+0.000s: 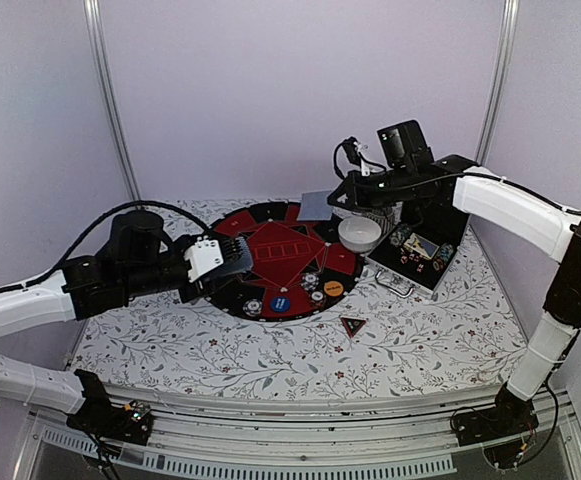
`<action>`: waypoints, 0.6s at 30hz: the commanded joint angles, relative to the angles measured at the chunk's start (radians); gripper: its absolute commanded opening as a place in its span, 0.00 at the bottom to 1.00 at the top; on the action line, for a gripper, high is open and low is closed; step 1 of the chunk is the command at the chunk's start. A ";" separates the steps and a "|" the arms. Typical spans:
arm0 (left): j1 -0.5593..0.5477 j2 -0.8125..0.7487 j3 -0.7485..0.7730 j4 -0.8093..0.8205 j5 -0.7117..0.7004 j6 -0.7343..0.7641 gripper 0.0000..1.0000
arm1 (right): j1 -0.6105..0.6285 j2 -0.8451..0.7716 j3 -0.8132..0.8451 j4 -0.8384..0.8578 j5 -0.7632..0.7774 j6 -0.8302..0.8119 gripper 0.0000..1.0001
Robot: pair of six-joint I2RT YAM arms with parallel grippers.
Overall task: Distribute texas hold em gaming equipment
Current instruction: Distribute the poker card in the big blind area.
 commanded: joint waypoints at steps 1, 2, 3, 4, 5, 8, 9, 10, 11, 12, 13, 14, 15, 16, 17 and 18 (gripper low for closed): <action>0.018 -0.020 -0.026 0.048 -0.001 -0.021 0.53 | -0.002 0.106 -0.067 0.168 0.082 0.077 0.02; 0.021 -0.022 -0.028 0.051 0.000 -0.021 0.53 | -0.002 0.135 -0.073 0.186 0.093 0.088 0.02; 0.021 -0.024 -0.031 0.053 0.000 -0.020 0.53 | -0.002 0.161 -0.077 0.198 0.110 0.106 0.02; 0.022 -0.027 -0.033 0.055 0.000 -0.019 0.53 | -0.003 0.184 -0.086 0.214 0.121 0.119 0.02; 0.023 -0.031 -0.036 0.059 0.000 -0.021 0.53 | -0.005 0.205 -0.100 0.242 0.124 0.136 0.02; 0.026 -0.046 -0.046 0.073 0.007 -0.021 0.55 | -0.008 0.262 -0.134 0.325 0.131 0.184 0.02; 0.027 -0.047 -0.049 0.074 0.011 -0.022 0.55 | -0.010 0.285 -0.132 0.337 0.135 0.195 0.02; 0.027 -0.048 -0.050 0.073 0.014 -0.022 0.55 | -0.010 0.308 -0.128 0.346 0.140 0.210 0.02; 0.028 -0.048 -0.050 0.072 0.015 -0.024 0.55 | -0.012 0.334 -0.125 0.353 0.152 0.218 0.02; 0.028 -0.049 -0.049 0.072 0.015 -0.024 0.55 | -0.013 0.349 -0.123 0.359 0.162 0.227 0.02; 0.028 -0.050 -0.050 0.070 0.017 -0.024 0.55 | -0.013 0.363 -0.121 0.366 0.175 0.234 0.02; 0.028 -0.051 -0.049 0.069 0.019 -0.025 0.55 | -0.015 0.375 -0.121 0.367 0.189 0.238 0.02; 0.029 -0.053 -0.050 0.068 0.021 -0.024 0.55 | -0.018 0.384 -0.123 0.367 0.193 0.242 0.02; 0.030 -0.055 -0.050 0.067 0.022 -0.025 0.55 | -0.020 0.390 -0.128 0.367 0.201 0.246 0.02; 0.029 -0.055 -0.051 0.067 0.023 -0.025 0.55 | -0.026 0.395 -0.139 0.368 0.213 0.249 0.02; 0.030 -0.057 -0.052 0.067 0.026 -0.025 0.55 | -0.032 0.398 -0.152 0.373 0.220 0.253 0.02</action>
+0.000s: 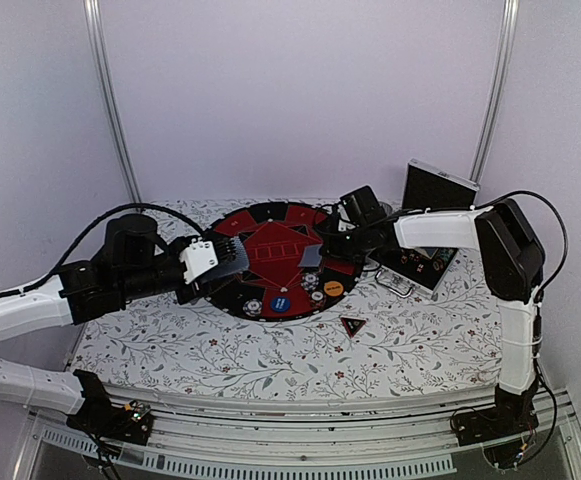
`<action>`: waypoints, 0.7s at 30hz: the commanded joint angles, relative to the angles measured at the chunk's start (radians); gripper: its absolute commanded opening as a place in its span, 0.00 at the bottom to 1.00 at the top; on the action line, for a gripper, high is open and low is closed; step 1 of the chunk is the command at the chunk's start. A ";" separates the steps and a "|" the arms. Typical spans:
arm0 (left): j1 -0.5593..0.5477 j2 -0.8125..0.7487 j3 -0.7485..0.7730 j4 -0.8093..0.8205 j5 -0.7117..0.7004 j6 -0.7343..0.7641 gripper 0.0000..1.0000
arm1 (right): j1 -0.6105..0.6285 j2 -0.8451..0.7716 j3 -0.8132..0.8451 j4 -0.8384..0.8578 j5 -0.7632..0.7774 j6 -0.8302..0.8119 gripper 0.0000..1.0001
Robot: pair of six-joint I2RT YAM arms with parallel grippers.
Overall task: Distribute texas hold em gaming equipment
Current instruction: Distribute the poker card in the big blind area.
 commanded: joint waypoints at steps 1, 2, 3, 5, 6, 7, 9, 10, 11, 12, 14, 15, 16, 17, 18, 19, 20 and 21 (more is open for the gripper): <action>0.013 -0.022 -0.009 0.033 0.019 -0.014 0.55 | -0.029 0.022 -0.037 0.068 0.057 0.042 0.02; 0.013 -0.021 -0.009 0.033 0.021 -0.015 0.55 | -0.040 0.026 -0.048 0.079 0.044 0.048 0.02; 0.014 -0.021 -0.010 0.032 0.024 -0.016 0.55 | -0.048 0.031 -0.057 0.088 0.033 0.051 0.02; 0.013 -0.016 -0.008 0.030 0.026 -0.017 0.55 | -0.059 0.037 -0.070 0.093 0.034 0.059 0.02; 0.014 -0.015 -0.007 0.029 0.026 -0.017 0.55 | -0.062 0.038 -0.076 0.094 0.042 0.060 0.02; 0.013 -0.017 -0.006 0.027 0.026 -0.017 0.55 | -0.065 0.039 -0.084 0.098 0.046 0.061 0.02; 0.013 -0.016 -0.006 0.027 0.027 -0.017 0.55 | -0.067 0.045 -0.088 0.098 0.040 0.058 0.02; 0.014 -0.017 -0.007 0.027 0.026 -0.017 0.55 | -0.069 0.051 -0.089 0.099 0.031 0.057 0.02; 0.014 -0.016 -0.006 0.028 0.027 -0.016 0.55 | -0.071 0.056 -0.089 0.096 0.023 0.054 0.02; 0.014 -0.016 -0.007 0.028 0.027 -0.016 0.55 | -0.072 0.057 -0.094 0.094 0.019 0.055 0.02; 0.015 -0.015 -0.006 0.028 0.028 -0.016 0.55 | -0.074 0.055 -0.103 0.094 0.018 0.055 0.02; 0.015 -0.015 -0.007 0.028 0.029 -0.017 0.55 | -0.075 0.053 -0.107 0.093 0.022 0.055 0.02; 0.016 -0.014 -0.006 0.026 0.030 -0.017 0.55 | -0.076 0.051 -0.111 0.094 0.031 0.054 0.02; 0.015 -0.014 -0.006 0.026 0.033 -0.017 0.55 | -0.076 0.049 -0.114 0.091 0.042 0.054 0.03; 0.015 -0.014 -0.006 0.026 0.034 -0.017 0.55 | -0.077 0.049 -0.115 0.088 0.051 0.053 0.03; 0.015 -0.013 -0.005 0.025 0.036 -0.017 0.55 | -0.077 0.050 -0.114 0.086 0.057 0.052 0.05; 0.015 -0.013 -0.004 0.025 0.038 -0.017 0.55 | -0.077 0.051 -0.111 0.084 0.061 0.050 0.09; 0.015 -0.014 -0.005 0.024 0.039 -0.017 0.55 | -0.078 0.052 -0.106 0.079 0.065 0.048 0.15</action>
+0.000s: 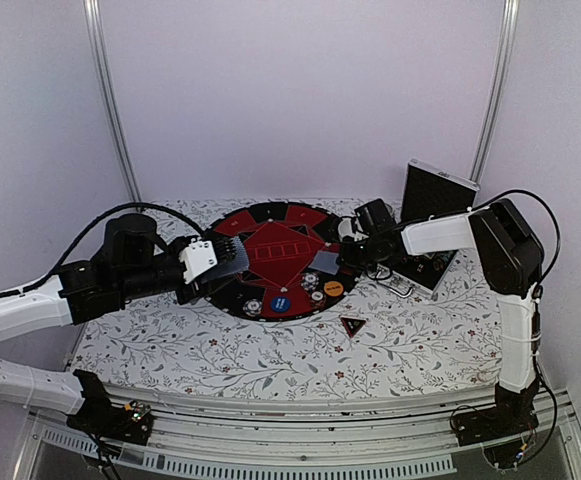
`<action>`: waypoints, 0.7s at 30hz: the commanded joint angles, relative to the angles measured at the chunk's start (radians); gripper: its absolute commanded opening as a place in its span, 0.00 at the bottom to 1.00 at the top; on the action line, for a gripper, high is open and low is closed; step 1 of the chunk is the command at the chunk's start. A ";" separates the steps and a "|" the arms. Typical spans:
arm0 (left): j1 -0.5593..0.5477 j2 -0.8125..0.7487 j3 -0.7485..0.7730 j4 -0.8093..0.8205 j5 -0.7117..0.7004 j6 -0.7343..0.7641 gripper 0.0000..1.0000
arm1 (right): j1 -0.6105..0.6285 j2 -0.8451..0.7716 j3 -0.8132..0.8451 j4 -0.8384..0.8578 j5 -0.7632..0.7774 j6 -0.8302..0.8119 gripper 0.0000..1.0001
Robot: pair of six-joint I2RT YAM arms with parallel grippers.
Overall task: Distribute texas hold em gaming equipment
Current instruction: Distribute the poker card in the big blind area, then pick up the poker card from the face-down deck piles.
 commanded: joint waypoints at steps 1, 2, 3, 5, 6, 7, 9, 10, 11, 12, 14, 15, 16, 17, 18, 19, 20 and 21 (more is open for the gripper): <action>0.013 -0.010 -0.004 0.021 0.021 -0.011 0.55 | -0.005 0.017 0.003 -0.002 0.036 -0.003 0.18; 0.014 -0.012 -0.005 0.020 0.019 -0.011 0.55 | -0.005 0.016 0.007 -0.007 0.038 -0.005 0.22; 0.013 -0.012 -0.004 0.020 0.021 -0.011 0.55 | -0.005 0.014 0.008 -0.011 0.041 -0.007 0.26; 0.014 -0.013 -0.004 0.020 0.022 -0.011 0.55 | -0.005 0.005 0.009 -0.016 0.046 -0.009 0.31; 0.013 -0.015 -0.004 0.020 0.023 -0.011 0.55 | -0.005 -0.001 0.007 -0.020 0.049 -0.010 0.33; 0.013 -0.015 -0.004 0.020 0.025 -0.011 0.55 | -0.004 -0.011 0.006 -0.023 0.051 -0.011 0.35; 0.013 -0.014 -0.005 0.021 0.027 -0.011 0.55 | -0.004 -0.033 0.004 -0.032 0.056 -0.016 0.40; 0.014 -0.013 -0.005 0.019 0.029 -0.011 0.55 | -0.003 -0.048 0.002 -0.040 0.063 -0.021 0.44; 0.013 -0.013 -0.005 0.019 0.031 -0.011 0.55 | 0.000 -0.063 0.002 -0.051 0.074 -0.026 0.47; 0.013 -0.013 -0.005 0.017 0.032 -0.011 0.55 | 0.005 -0.082 0.003 -0.063 0.089 -0.036 0.51; 0.014 -0.014 -0.005 0.017 0.036 -0.009 0.55 | 0.021 -0.126 0.010 -0.099 0.127 -0.059 0.62; 0.014 -0.015 -0.005 0.017 0.039 -0.008 0.55 | 0.032 -0.149 0.016 -0.120 0.150 -0.080 0.69; 0.014 -0.016 -0.006 0.017 0.042 -0.007 0.54 | 0.046 -0.172 0.024 -0.139 0.173 -0.096 0.75; 0.014 -0.017 -0.007 0.015 0.045 -0.006 0.55 | 0.060 -0.193 0.032 -0.154 0.179 -0.119 0.80; 0.013 -0.017 -0.008 0.015 0.048 -0.005 0.54 | 0.072 -0.217 0.041 -0.168 0.176 -0.140 0.88; 0.013 -0.017 -0.008 0.016 0.051 -0.004 0.54 | 0.089 -0.239 0.049 -0.178 0.160 -0.181 0.99; 0.013 -0.017 -0.008 0.015 0.052 -0.002 0.54 | 0.103 -0.262 0.058 -0.181 0.126 -0.220 0.99; 0.013 -0.017 -0.009 0.017 0.053 -0.002 0.54 | 0.116 -0.281 0.067 -0.180 0.055 -0.255 0.99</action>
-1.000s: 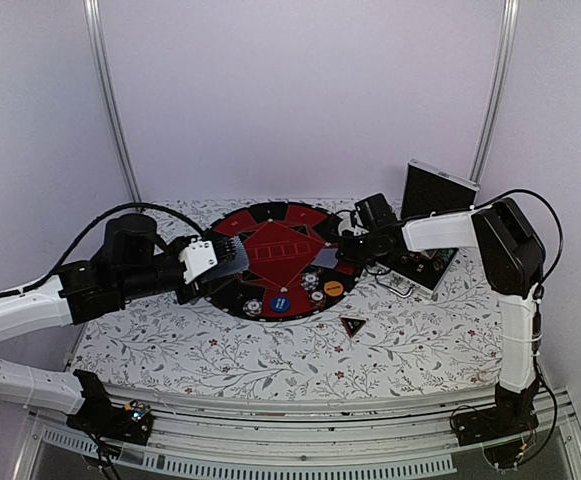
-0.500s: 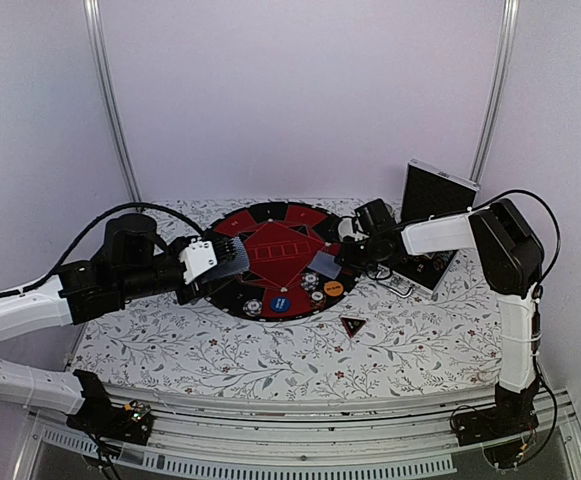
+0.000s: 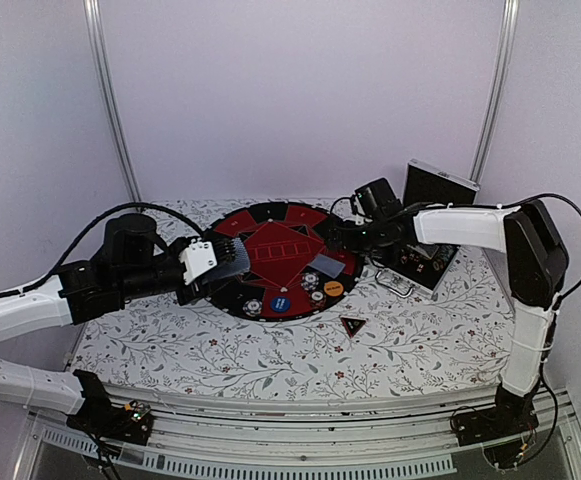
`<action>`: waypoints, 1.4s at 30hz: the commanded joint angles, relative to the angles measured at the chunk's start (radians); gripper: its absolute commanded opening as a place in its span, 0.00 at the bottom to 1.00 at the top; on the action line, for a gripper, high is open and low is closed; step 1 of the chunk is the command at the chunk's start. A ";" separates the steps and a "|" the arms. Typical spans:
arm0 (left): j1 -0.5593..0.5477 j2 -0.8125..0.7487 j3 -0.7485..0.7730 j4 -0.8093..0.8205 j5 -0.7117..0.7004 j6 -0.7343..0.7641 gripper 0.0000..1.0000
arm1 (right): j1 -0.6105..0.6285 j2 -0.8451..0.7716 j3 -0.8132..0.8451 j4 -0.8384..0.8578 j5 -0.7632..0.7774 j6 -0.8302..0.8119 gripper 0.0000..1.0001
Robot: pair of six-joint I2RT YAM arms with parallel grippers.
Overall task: Distribute texas hold em gaming equipment
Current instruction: Pick up the poker card from the face-down deck piles.
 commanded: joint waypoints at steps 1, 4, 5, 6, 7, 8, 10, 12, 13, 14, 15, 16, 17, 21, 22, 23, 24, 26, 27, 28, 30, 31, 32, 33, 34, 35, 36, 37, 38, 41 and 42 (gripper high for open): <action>0.011 -0.016 -0.010 0.018 0.026 -0.001 0.54 | 0.072 -0.135 0.070 -0.035 -0.180 -0.204 0.99; 0.012 -0.014 -0.010 0.020 0.036 0.000 0.54 | 0.091 -0.162 0.090 0.005 -0.546 -0.283 0.99; 0.011 -0.014 -0.010 0.019 0.037 0.003 0.53 | 0.103 -0.170 0.090 0.042 -0.635 -0.286 0.99; 0.011 -0.012 -0.010 0.018 0.035 0.005 0.53 | 0.121 -0.176 0.090 0.066 -0.700 -0.287 0.99; 0.011 -0.012 -0.010 0.018 0.032 0.006 0.53 | 0.141 -0.179 0.091 0.091 -0.748 -0.288 0.99; 0.012 -0.011 -0.010 0.018 0.030 0.009 0.53 | 0.159 -0.176 0.094 0.115 -0.781 -0.286 0.99; 0.012 -0.007 -0.011 0.020 0.028 0.014 0.53 | 0.191 -0.145 0.118 0.133 -0.816 -0.260 0.99; 0.012 -0.006 -0.013 0.023 0.025 0.017 0.53 | 0.214 -0.108 0.159 0.142 -0.837 -0.231 0.99; 0.012 -0.005 -0.013 0.023 0.024 0.017 0.53 | 0.224 -0.093 0.171 0.154 -0.846 -0.214 0.99; 0.011 -0.004 -0.014 0.024 0.021 0.019 0.53 | 0.234 -0.081 0.182 0.165 -0.852 -0.197 0.99; 0.011 -0.005 -0.015 0.025 0.019 0.019 0.53 | 0.241 -0.068 0.194 0.173 -0.857 -0.189 0.99; 0.011 -0.005 -0.016 0.026 0.015 0.021 0.53 | 0.249 -0.056 0.206 0.178 -0.860 -0.178 0.99; 0.010 -0.005 -0.017 0.026 0.014 0.020 0.53 | 0.254 -0.043 0.218 0.180 -0.859 -0.172 0.99; 0.010 -0.005 -0.019 0.029 0.016 0.021 0.53 | 0.270 0.017 0.271 0.150 -0.806 -0.155 0.99; 0.009 -0.005 -0.019 0.030 0.015 0.021 0.53 | 0.271 0.034 0.289 0.132 -0.788 -0.154 0.99; 0.010 -0.006 -0.019 0.031 0.013 0.021 0.53 | 0.270 0.048 0.301 0.115 -0.772 -0.154 0.99; 0.010 -0.006 -0.020 0.034 0.014 0.021 0.53 | 0.271 0.057 0.308 0.103 -0.756 -0.155 0.99; 0.009 -0.012 -0.023 0.041 0.018 0.020 0.53 | 0.271 0.069 0.322 0.084 -0.730 -0.156 0.99; 0.010 -0.015 -0.026 0.045 0.021 0.020 0.53 | 0.270 0.077 0.334 0.065 -0.715 -0.158 0.99; 0.010 -0.014 -0.026 0.046 0.020 0.020 0.53 | 0.272 0.085 0.349 0.035 -0.694 -0.162 1.00; 0.010 -0.014 -0.027 0.047 0.014 0.023 0.53 | 0.272 0.091 0.371 -0.017 -0.647 -0.186 1.00; 0.010 -0.012 -0.027 0.049 0.009 0.025 0.53 | 0.270 0.086 0.369 -0.030 -0.630 -0.195 1.00; 0.010 -0.013 -0.029 0.052 0.004 0.027 0.52 | 0.270 0.074 0.362 -0.035 -0.620 -0.208 0.99; 0.011 -0.014 -0.030 0.055 0.002 0.029 0.52 | 0.269 0.064 0.356 -0.039 -0.616 -0.214 0.99; 0.011 -0.013 -0.031 0.057 -0.001 0.029 0.52 | 0.269 0.056 0.351 -0.044 -0.613 -0.222 0.98; 0.011 -0.013 -0.032 0.059 -0.003 0.030 0.52 | 0.268 0.049 0.350 -0.052 -0.610 -0.231 0.98; 0.011 -0.012 -0.033 0.059 -0.004 0.030 0.52 | 0.268 0.044 0.349 -0.058 -0.607 -0.236 0.97; 0.010 -0.011 -0.033 0.061 -0.005 0.032 0.52 | 0.269 0.041 0.349 -0.064 -0.606 -0.240 0.97; 0.011 -0.010 -0.033 0.059 -0.007 0.032 0.52 | 0.269 0.037 0.350 -0.071 -0.600 -0.243 0.97; 0.011 -0.005 -0.031 0.058 -0.013 0.032 0.52 | 0.269 0.021 0.350 -0.100 -0.574 -0.261 0.95; 0.011 -0.006 -0.033 0.058 -0.016 0.032 0.52 | 0.267 0.015 0.349 -0.104 -0.571 -0.268 0.95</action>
